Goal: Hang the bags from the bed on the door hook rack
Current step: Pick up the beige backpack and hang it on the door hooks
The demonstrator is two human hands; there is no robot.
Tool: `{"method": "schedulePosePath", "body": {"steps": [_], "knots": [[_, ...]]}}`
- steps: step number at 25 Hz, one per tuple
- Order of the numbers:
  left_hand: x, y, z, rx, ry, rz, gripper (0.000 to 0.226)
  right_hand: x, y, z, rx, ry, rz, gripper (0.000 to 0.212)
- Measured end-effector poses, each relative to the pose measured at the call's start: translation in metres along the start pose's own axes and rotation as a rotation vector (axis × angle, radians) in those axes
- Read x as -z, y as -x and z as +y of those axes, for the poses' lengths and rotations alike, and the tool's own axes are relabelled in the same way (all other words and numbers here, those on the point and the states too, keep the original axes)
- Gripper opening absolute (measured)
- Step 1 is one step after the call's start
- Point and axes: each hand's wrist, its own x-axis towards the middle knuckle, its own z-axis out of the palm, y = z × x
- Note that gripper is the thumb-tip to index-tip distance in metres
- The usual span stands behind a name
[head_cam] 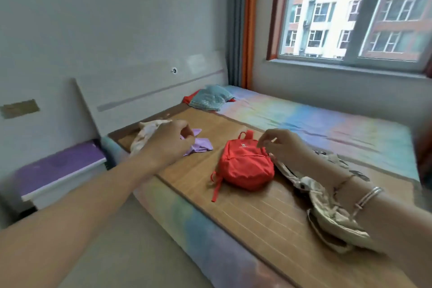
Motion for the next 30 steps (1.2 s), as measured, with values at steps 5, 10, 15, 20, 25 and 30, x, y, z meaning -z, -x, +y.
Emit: {"method": "schedulePosePath", "body": {"steps": [5, 10, 15, 20, 25, 30], "knots": [[-0.127, -0.108, 0.001, -0.060, 0.090, -0.262, 0.010, 0.017, -0.055, 0.121, -0.289, 0.058, 0.090, 0.024], [-0.262, -0.193, -0.015, -0.032, 0.113, -0.435, 0.011, 0.022, -0.126, 0.257, -0.486, 0.104, 0.070, 0.024], [-0.381, -0.285, 0.016, 0.064, 0.094, -0.564, 0.014, 0.029, -0.189, 0.387, -0.646, 0.119, 0.041, 0.022], [-0.498, -0.321, 0.063, 0.032, 0.127, -0.699, 0.016, 0.054, -0.215, 0.503, -0.790, 0.111, 0.078, 0.023], [-0.589, -0.324, 0.063, 0.071, 0.082, -0.856, 0.013, 0.056, -0.221, 0.590, -0.924, 0.124, 0.092, 0.031], [-0.641, -0.322, 0.052, 0.144, 0.075, -0.917, 0.014, 0.029, -0.235, 0.638, -0.933, 0.033, 0.011, 0.046]]}}
